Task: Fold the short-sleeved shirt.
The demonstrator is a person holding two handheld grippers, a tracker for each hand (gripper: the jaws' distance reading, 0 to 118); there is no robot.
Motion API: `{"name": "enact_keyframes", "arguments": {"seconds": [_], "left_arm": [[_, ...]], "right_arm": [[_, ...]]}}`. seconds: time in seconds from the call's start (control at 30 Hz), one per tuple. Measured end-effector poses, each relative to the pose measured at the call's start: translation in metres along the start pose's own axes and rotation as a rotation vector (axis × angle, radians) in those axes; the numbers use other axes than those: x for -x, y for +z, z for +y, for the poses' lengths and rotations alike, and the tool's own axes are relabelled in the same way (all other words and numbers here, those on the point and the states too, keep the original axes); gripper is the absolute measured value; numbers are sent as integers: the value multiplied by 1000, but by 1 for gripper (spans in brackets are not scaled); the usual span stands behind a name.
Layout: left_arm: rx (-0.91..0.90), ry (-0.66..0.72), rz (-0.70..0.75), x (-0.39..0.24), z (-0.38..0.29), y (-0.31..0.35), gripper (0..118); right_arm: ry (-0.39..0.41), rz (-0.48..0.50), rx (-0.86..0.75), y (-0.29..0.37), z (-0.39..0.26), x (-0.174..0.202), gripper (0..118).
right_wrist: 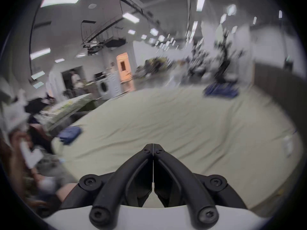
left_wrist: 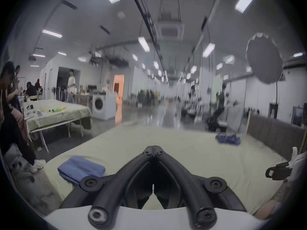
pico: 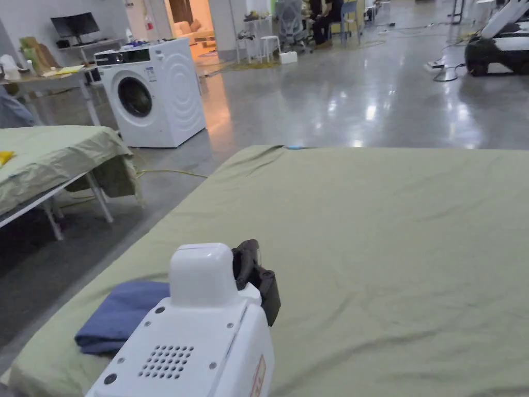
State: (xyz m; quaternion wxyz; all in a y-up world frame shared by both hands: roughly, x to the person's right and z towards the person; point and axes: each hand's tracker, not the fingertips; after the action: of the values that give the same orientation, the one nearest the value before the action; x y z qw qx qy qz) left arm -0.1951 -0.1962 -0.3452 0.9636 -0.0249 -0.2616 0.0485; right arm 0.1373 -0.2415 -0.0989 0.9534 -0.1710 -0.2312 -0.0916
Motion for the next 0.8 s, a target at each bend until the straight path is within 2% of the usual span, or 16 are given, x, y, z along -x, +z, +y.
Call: {"name": "enact_keyframes", "arguments": {"seconds": [0.03,0.07,0.1,0.13,0.2,0.33,0.43,0.5,0.63,0.67,0.7,0.73,0.77,0.8], "left_arm": [[-24,-23,-14,-18,-3,8,0],[-23,-60,-51,-29,-6,10,0],[-62,-63,-121,-39,-11,12,0],[-13,-97,-175,-50,-13,14,0],[24,-153,-163,-74,-18,14,0],[23,-67,-201,-94,-25,33,0],[62,-113,-164,-97,-25,39,0],[66,-83,-164,-96,-24,46,0],[29,-122,-140,-98,-22,55,0],[25,-142,-136,-99,-22,57,0],[16,-156,-132,-99,-22,59,0],[9,-157,-134,-99,-22,61,9],[7,-153,-138,-98,-21,64,37],[2,-145,-142,-98,-21,65,86]], "right_arm": [[54,-92,-80,12,-1,4,3],[62,-154,-149,22,-3,5,3],[85,-198,-183,31,-6,7,3],[129,-237,-203,38,-8,10,3],[194,-274,-233,44,-21,5,3],[213,-299,-253,55,-30,2,3],[248,-320,-268,68,-34,4,3],[248,-319,-274,74,-34,4,3],[237,-327,-282,76,-34,4,4],[232,-327,-280,75,-33,3,15],[226,-336,-282,75,-33,5,39],[223,-340,-279,74,-32,7,91],[216,-338,-276,73,-33,7,117],[210,-339,-280,73,-34,7,118]]}}
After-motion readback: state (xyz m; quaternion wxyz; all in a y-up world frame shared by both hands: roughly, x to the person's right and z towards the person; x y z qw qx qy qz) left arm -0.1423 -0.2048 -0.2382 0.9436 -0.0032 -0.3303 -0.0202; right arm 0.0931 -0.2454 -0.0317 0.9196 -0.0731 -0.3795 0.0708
